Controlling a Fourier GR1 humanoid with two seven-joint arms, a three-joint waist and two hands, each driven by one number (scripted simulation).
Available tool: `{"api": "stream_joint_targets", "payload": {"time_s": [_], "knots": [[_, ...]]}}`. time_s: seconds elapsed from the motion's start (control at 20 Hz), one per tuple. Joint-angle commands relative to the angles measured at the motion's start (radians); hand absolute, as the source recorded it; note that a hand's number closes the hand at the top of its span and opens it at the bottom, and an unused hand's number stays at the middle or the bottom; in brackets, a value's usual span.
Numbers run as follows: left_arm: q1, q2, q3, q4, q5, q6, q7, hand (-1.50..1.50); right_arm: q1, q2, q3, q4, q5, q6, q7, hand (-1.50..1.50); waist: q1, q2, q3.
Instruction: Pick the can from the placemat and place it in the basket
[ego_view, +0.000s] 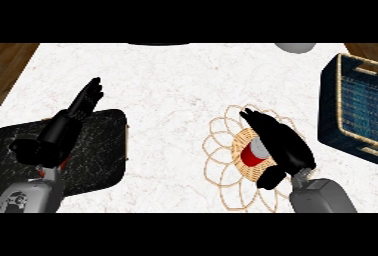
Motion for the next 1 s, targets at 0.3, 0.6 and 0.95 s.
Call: {"api": "stream_joint_targets", "payload": {"time_s": [0.3, 0.6, 0.95], "knots": [[0.025, -0.016, 0.017, -0.01, -0.008, -0.027, -0.012, 0.0, -0.041, 0.041, -0.031, 0.178, 0.04, -0.018, -0.09, -1.5, 0.002, 0.0, 0.0], [-0.021, -0.018, 0.032, 0.051, -0.03, -0.01, -0.032, 0.0, 0.025, -0.003, 0.033, 0.128, 0.083, 0.031, -0.128, 1.5, -0.003, 0.0, 0.0], [0.01, -0.026, 0.019, 0.01, -0.029, -0.021, -0.028, 0.0, -0.034, 0.006, 0.088, 0.212, 0.17, -0.036, -0.182, 1.5, 0.005, 0.001, 0.0]]}}
